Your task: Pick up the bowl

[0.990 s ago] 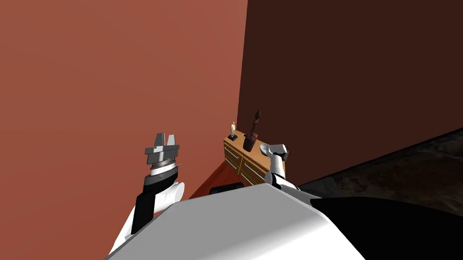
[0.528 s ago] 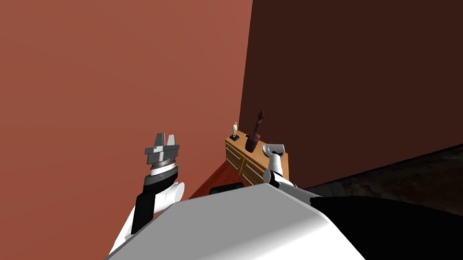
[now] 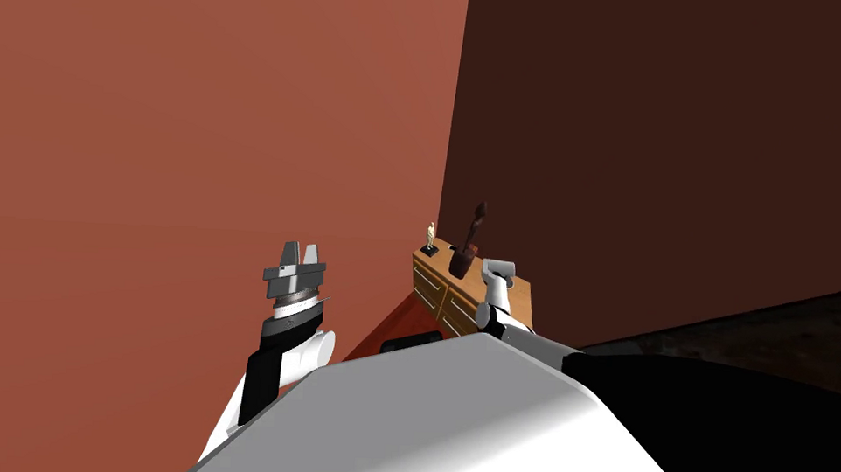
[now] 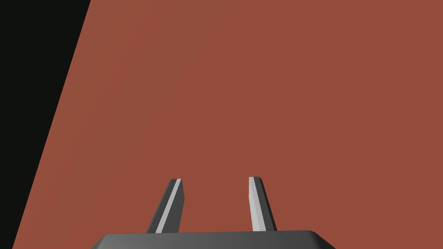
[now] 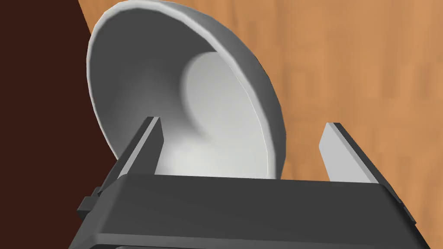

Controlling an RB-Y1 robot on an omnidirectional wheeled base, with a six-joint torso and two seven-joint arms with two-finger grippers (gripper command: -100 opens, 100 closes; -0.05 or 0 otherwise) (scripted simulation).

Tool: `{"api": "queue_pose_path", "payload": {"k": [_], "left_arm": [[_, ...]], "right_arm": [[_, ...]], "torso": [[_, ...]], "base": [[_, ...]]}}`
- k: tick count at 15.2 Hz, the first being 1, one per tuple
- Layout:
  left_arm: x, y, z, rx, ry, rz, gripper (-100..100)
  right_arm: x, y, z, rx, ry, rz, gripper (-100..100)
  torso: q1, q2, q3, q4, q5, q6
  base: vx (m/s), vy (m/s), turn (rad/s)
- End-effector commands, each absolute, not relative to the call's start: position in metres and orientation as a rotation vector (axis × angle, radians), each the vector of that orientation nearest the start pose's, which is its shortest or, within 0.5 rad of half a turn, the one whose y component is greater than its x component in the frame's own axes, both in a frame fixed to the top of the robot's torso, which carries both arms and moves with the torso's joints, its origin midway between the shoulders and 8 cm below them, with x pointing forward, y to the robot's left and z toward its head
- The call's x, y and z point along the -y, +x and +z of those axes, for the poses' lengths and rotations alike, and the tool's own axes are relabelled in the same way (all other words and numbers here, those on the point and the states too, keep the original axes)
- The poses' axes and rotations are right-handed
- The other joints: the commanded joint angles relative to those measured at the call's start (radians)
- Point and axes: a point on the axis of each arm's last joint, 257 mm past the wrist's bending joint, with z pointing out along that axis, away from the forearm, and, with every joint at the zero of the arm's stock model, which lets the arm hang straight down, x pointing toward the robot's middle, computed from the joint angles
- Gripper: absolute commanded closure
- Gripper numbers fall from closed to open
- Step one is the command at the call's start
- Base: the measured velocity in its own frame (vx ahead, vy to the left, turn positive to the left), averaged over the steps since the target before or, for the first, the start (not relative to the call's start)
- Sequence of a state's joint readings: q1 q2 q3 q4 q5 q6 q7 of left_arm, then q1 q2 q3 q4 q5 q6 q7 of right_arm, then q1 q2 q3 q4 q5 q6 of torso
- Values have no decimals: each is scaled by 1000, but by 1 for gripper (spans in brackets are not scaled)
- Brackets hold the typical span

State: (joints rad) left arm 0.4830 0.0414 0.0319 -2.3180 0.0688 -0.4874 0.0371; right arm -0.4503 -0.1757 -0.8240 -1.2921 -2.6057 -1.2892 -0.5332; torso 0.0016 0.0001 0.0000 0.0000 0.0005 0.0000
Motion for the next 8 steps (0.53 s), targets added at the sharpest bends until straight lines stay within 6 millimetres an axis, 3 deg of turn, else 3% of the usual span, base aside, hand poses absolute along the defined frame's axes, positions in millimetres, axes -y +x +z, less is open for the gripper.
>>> {"api": "queue_pose_path", "payload": {"k": [1, 3, 4, 5, 6, 8], "left_arm": [[-289, 337, 45, -565, -646, -1367, 0], [-289, 337, 45, -565, -646, -1367, 0], [-289, 337, 45, -565, -646, -1367, 0], [-289, 337, 45, -565, -646, -1367, 0], [-289, 337, 46, -565, -646, -1368, 0], [-289, 337, 46, -565, -646, -1367, 0]], "right_arm": [[567, 370, -365, -2959, -529, -823, -100], [556, 377, -370, -2952, -503, -752, -100], [561, 374, -368, -2955, -518, -790, -100], [593, 352, -371, -2987, -646, -941, -100], [603, 346, -372, -2999, -694, -992, -100], [611, 342, -370, -3022, -797, -1071, -100]], "torso": [[0, 0, 0, 0, 0, 0], [0, 0, 0, 0, 0, 0], [0, 0, 0, 0, 0, 0], [-1, 0, 0, 0, 0, 0], [1, 1, 0, 0, 0, -1], [2, 1, 1, 0, 1, 0]], "base": [[13, 10, 52], [12, 9, 44], [8, 5, 23], [3, 45, 357], [-1, 67, 446], [2, 45, 100]]}}
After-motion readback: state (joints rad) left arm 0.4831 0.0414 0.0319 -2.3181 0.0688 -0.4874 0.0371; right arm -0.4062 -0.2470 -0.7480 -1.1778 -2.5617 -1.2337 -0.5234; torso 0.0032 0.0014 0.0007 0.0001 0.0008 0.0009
